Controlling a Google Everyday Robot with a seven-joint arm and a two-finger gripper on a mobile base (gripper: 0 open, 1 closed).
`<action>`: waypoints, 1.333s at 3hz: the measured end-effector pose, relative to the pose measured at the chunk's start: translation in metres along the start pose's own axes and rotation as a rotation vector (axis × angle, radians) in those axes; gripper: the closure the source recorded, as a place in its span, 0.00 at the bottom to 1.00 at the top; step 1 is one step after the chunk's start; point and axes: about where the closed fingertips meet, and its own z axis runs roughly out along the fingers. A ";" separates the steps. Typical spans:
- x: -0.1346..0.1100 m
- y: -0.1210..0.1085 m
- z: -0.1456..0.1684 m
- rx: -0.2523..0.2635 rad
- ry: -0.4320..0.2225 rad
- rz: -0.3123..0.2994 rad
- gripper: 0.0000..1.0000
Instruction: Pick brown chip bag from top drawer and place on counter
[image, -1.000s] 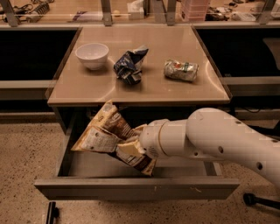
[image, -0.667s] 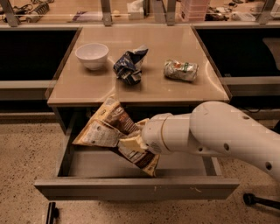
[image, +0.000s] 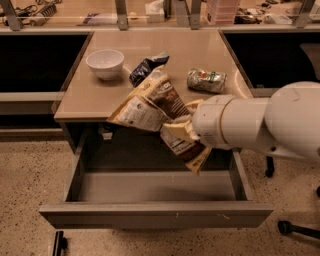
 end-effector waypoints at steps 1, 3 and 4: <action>-0.011 -0.045 -0.022 0.036 -0.024 -0.034 1.00; -0.020 -0.054 -0.034 0.039 -0.052 -0.061 1.00; -0.016 -0.081 -0.051 0.003 -0.081 -0.138 1.00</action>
Offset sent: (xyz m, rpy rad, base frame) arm 0.0195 -0.0281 0.0260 -0.0073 -0.0466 -0.0068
